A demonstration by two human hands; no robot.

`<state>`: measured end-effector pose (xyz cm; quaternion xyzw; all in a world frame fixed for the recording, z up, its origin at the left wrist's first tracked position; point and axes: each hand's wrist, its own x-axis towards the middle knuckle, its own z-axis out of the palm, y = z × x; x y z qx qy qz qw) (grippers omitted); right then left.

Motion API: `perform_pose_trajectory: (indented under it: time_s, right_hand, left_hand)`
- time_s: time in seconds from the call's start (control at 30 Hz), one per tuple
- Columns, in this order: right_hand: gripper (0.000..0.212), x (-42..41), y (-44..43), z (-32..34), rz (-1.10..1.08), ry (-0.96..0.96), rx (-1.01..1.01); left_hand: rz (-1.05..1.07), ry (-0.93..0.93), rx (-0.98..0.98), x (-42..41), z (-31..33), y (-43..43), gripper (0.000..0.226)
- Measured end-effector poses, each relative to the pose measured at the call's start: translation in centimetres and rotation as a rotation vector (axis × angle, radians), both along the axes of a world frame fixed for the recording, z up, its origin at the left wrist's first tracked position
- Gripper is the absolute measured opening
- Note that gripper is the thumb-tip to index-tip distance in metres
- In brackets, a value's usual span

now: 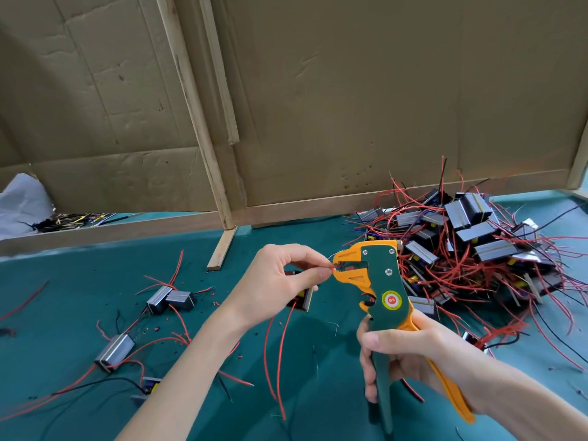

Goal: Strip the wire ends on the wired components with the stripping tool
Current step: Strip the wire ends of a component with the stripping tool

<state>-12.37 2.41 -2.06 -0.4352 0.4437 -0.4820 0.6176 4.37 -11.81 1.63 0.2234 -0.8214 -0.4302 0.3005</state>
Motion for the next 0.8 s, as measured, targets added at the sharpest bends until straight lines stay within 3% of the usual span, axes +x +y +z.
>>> perform_pose_trajectory:
  time_s: [0.27, 0.43, 0.57, 0.63, 0.7, 0.8]
  right_hand:
    - [0.02, 0.0, 0.1, -0.2, -0.016, 0.009, 0.008]
    - [0.043, 0.0, 0.3, -0.6, -0.081, 0.041, 0.069]
    - [0.042, 0.9, 0.4, -1.4, -0.209, 0.09, 0.065]
    - [0.042, 1.2, 0.2, -2.0, -0.256, 0.055, 0.068]
    - [0.032, 1.5, 0.0, -2.1, -0.172, -0.065, 0.056]
    - [0.026, 1.1, -0.7, -2.0, -0.109, -0.262, 0.027]
  left_hand:
    - [-0.024, -0.063, -0.005, 0.4, 0.6, 0.0, 0.007]
    - [-0.055, -0.082, -0.01, 0.6, 0.9, 0.0, 0.006]
    - [-0.046, -0.113, -0.018, 0.5, 0.5, -0.2, 0.007]
    - [-0.001, -0.155, -0.038, 0.1, 0.0, -0.1, 0.006]
    - [0.041, -0.178, -0.055, -0.2, -0.3, -0.1, 0.008]
    - [0.201, -0.101, -0.178, -0.8, 0.6, -0.5, 0.013]
